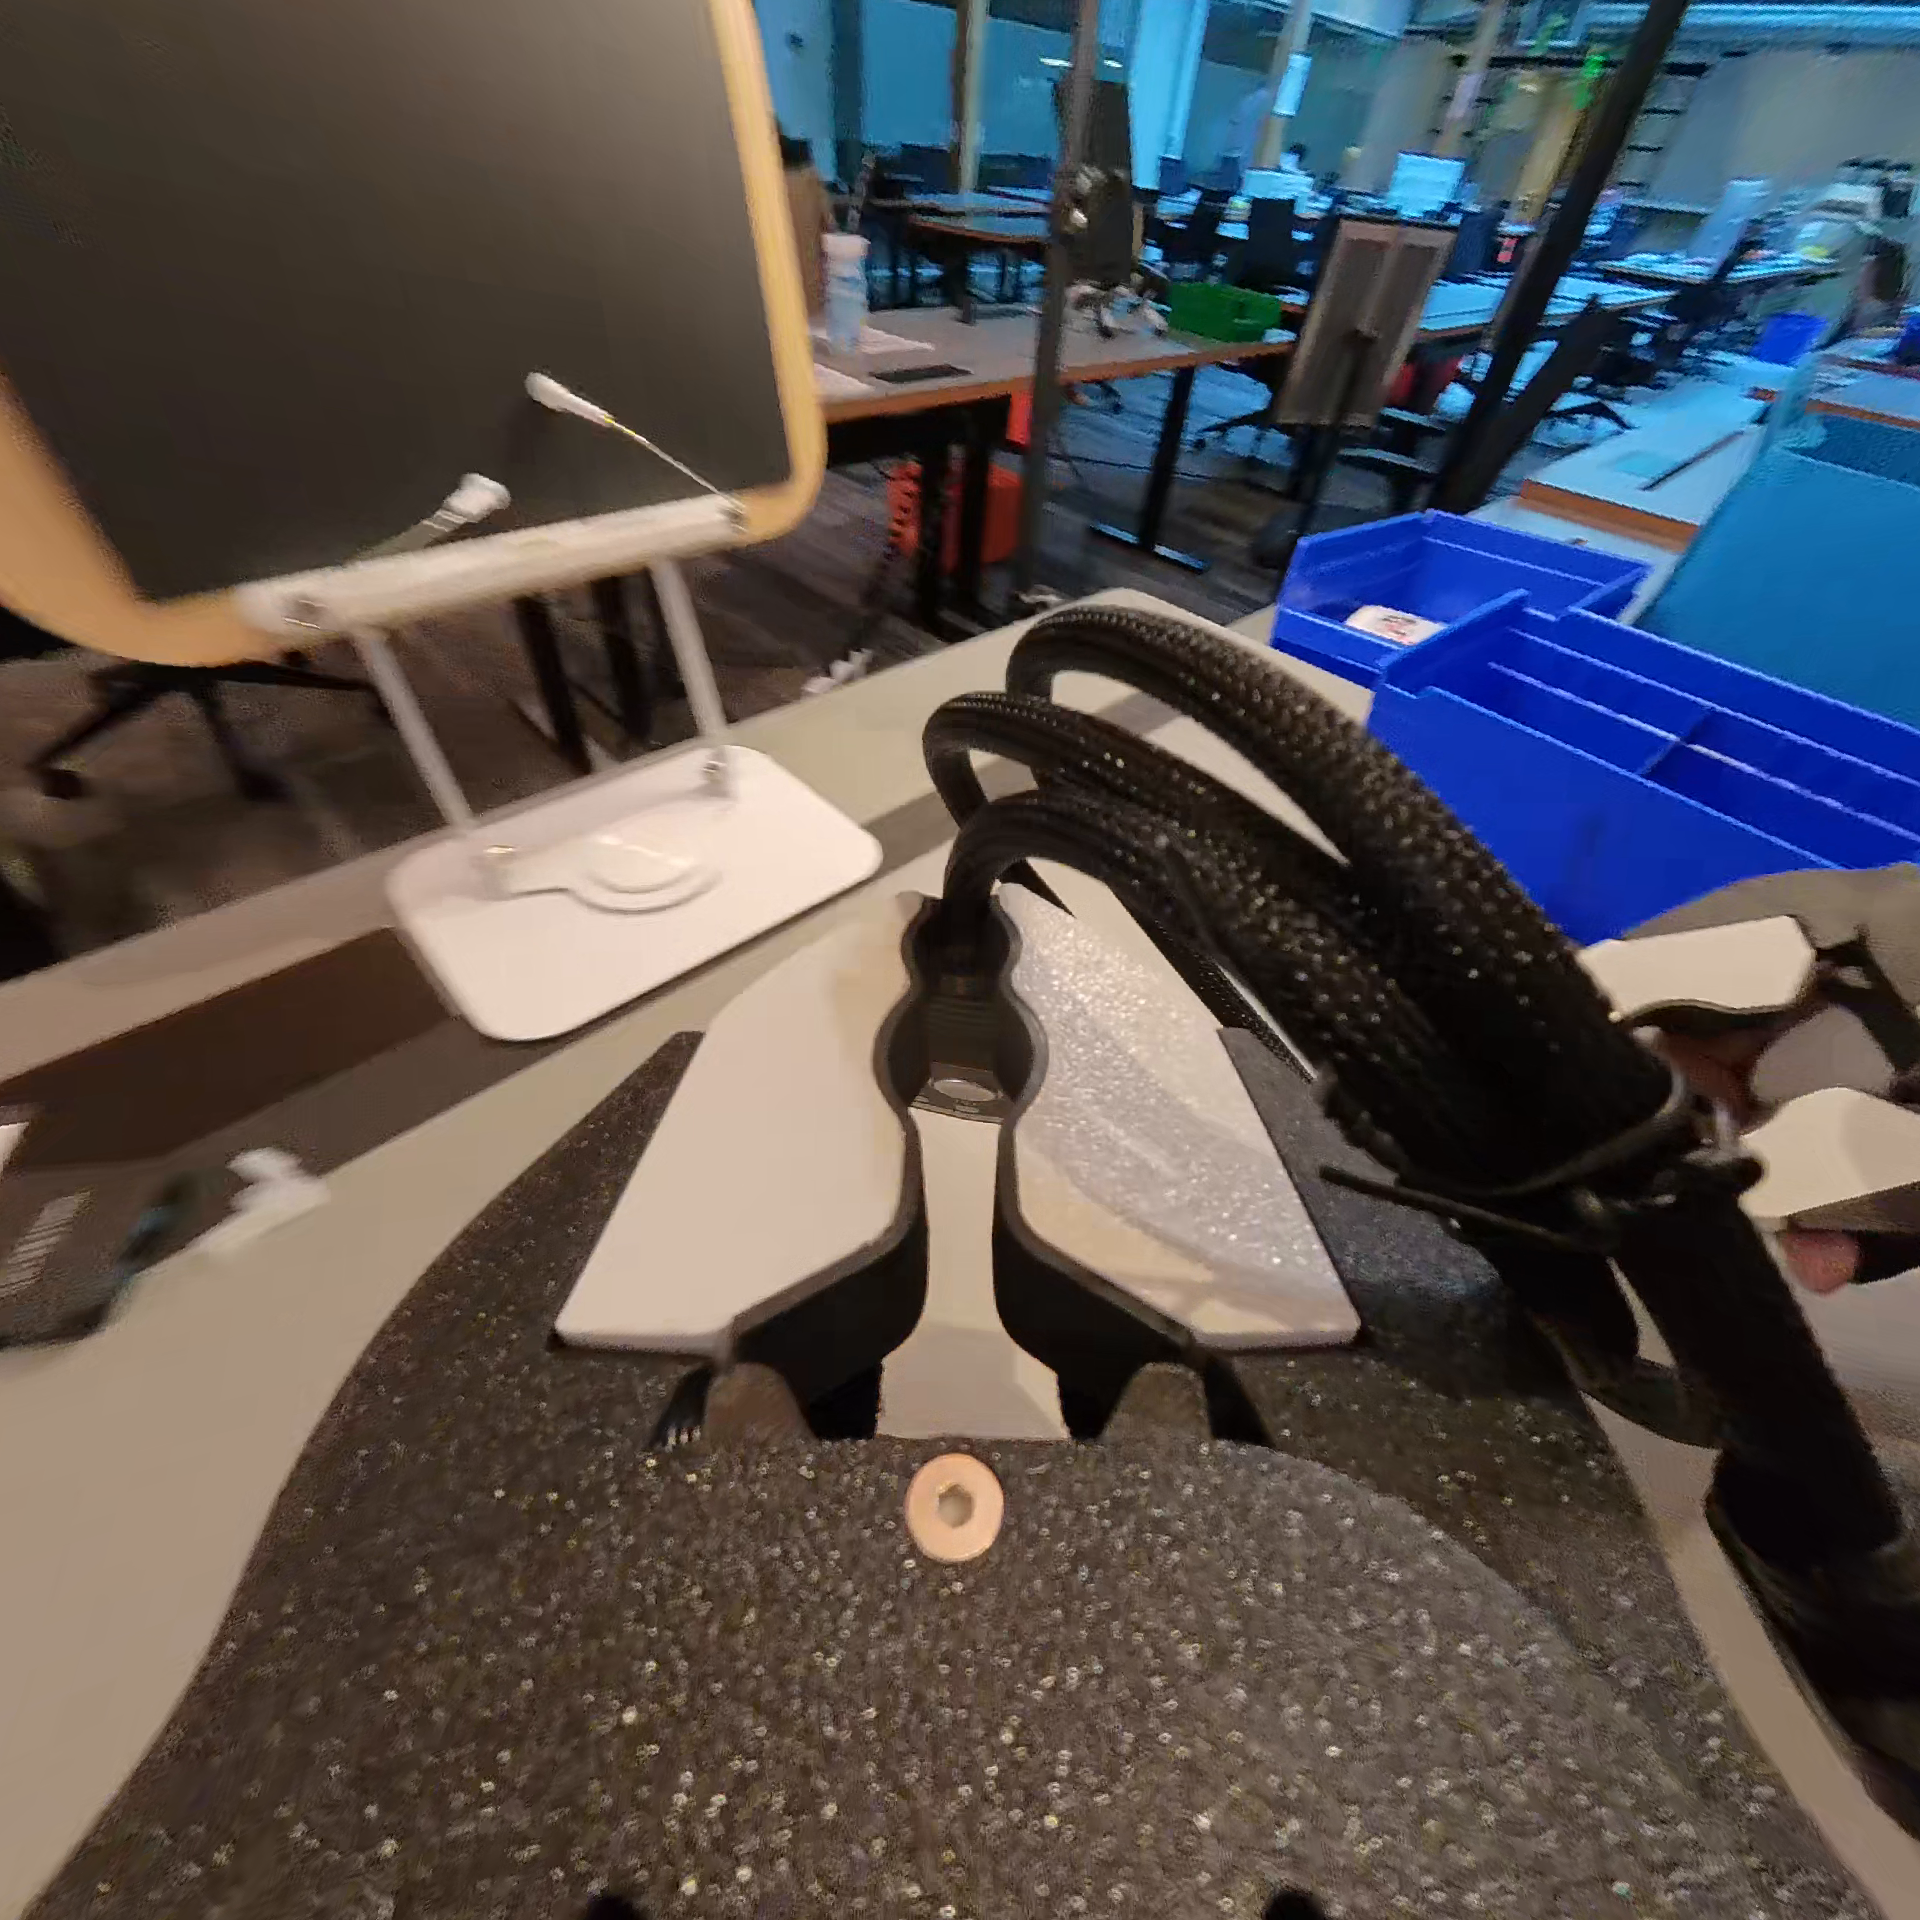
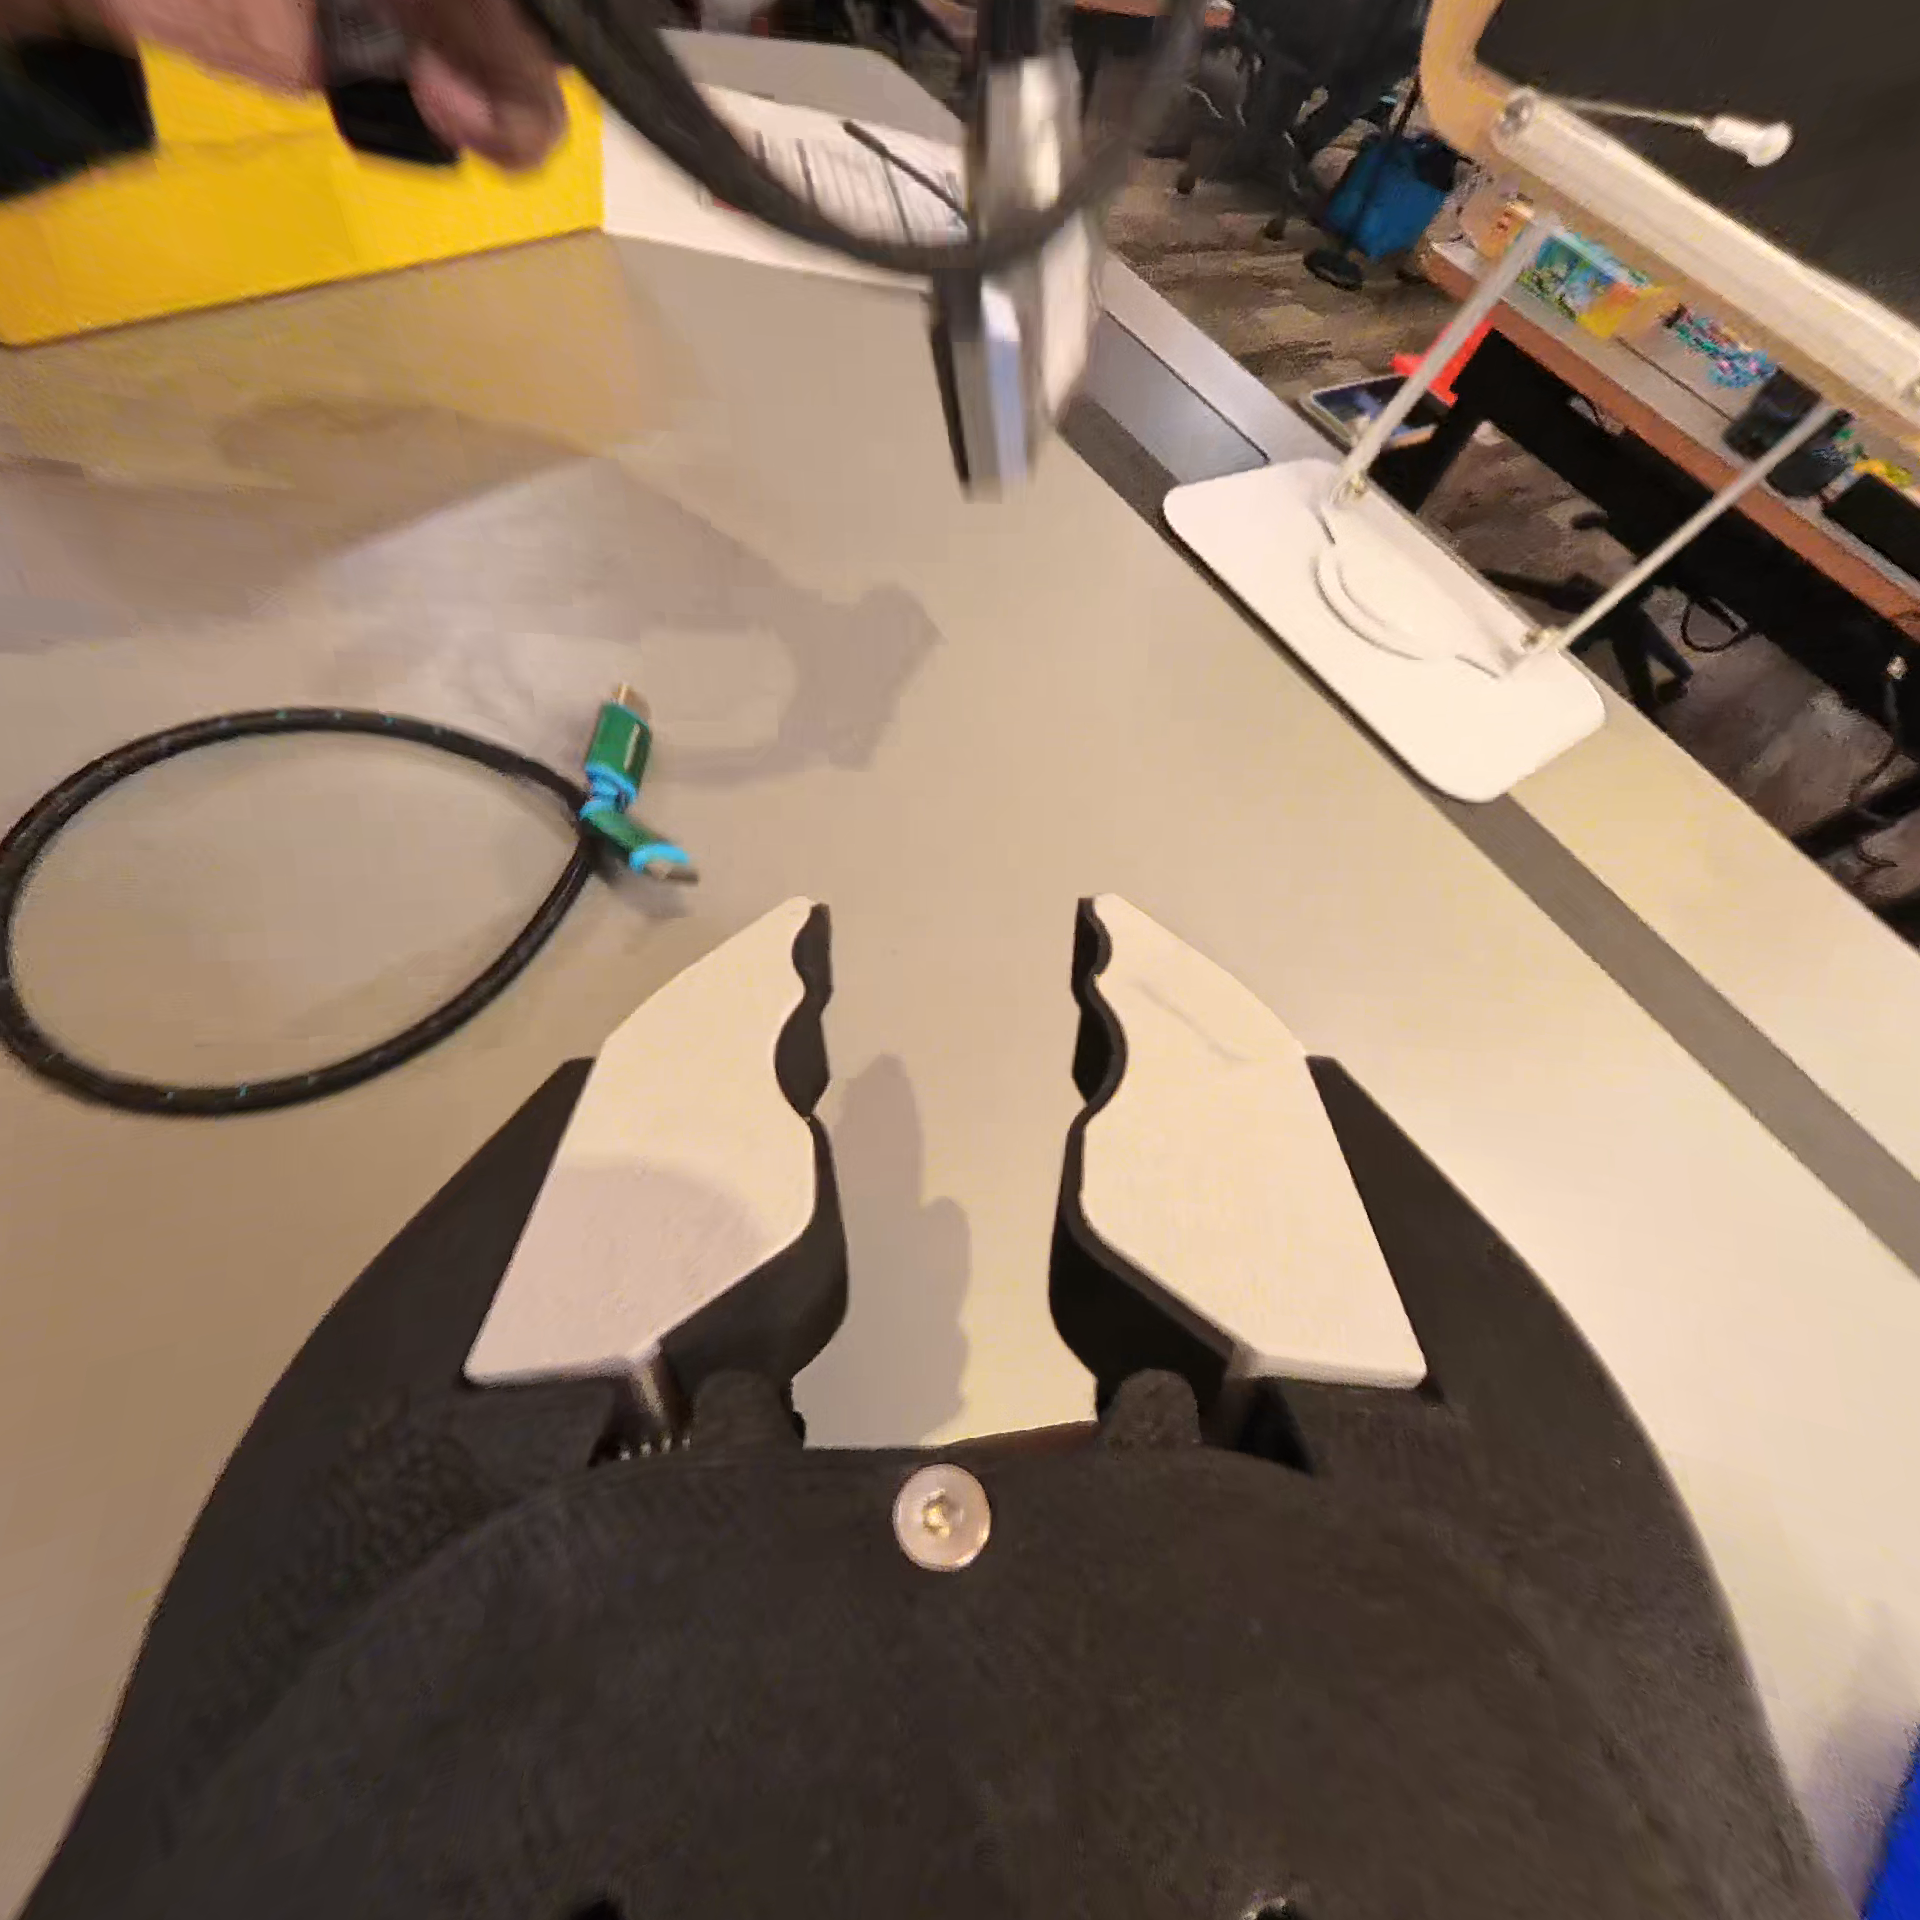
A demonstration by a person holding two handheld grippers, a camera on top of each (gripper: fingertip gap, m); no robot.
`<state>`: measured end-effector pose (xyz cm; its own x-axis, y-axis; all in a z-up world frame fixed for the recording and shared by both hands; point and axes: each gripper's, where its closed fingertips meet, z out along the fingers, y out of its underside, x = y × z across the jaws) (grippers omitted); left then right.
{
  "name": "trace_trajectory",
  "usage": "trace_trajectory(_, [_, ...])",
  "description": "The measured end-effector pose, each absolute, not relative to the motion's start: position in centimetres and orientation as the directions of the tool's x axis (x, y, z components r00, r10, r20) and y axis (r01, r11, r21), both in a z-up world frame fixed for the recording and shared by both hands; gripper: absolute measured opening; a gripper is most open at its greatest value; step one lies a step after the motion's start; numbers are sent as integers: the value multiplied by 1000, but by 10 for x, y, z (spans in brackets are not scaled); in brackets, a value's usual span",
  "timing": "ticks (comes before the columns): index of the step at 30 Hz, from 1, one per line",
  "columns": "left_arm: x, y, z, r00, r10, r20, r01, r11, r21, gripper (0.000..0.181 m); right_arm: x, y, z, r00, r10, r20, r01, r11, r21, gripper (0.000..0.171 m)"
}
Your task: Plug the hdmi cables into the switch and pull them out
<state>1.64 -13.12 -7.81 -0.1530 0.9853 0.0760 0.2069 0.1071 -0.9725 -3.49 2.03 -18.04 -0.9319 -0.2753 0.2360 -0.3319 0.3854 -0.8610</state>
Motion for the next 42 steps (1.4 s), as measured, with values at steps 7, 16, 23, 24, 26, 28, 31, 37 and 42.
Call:
trace_trajectory(7, [-52,-93,-135,-30,960,277,230,276,-933,7,-56,-49,-220,-957,-240,163,-259,456,-851,79])
trace_trajectory(16, [-69,-72,-182,125,881,455,389,379,-840,15,-78,-54,-245,-970,-209,122,-210,475,-854,22])
trace_trajectory(23, [-60,-100,-215,71,962,264,485,198,-852,50,-93,-45,-246,-915,-123,-383,257,555,-791,21])
trace_trajectory(24, [-57,-103,-221,69,966,248,505,180,-844,50,-95,-43,-246,-879,-110,-463,329,564,-758,21])
trace_trajectory(26, [-53,-103,-228,88,964,251,522,170,-836,50,-95,-40,-247,-783,-91,-615,464,575,-675,21])
trace_trajectory(28, [-50,-100,-231,114,955,273,528,175,-831,50,-96,-38,-248,-693,-75,-717,554,580,-597,21])
trace_trajectory(31, [-43,-102,-235,118,960,252,537,152,-830,49,-103,-37,-250,-657,-41,-753,605,567,-559,21])
trace_trajectory(37, [-16,-107,-245,103,982,159,544,78,-835,47,-106,-35,-252,-682,-18,-731,597,565,-570,29])
trace_trajectory(42, [0,-103,-249,85,984,155,544,84,-835,46,-111,-30,-254,-806,12,-591,494,563,-663,43])
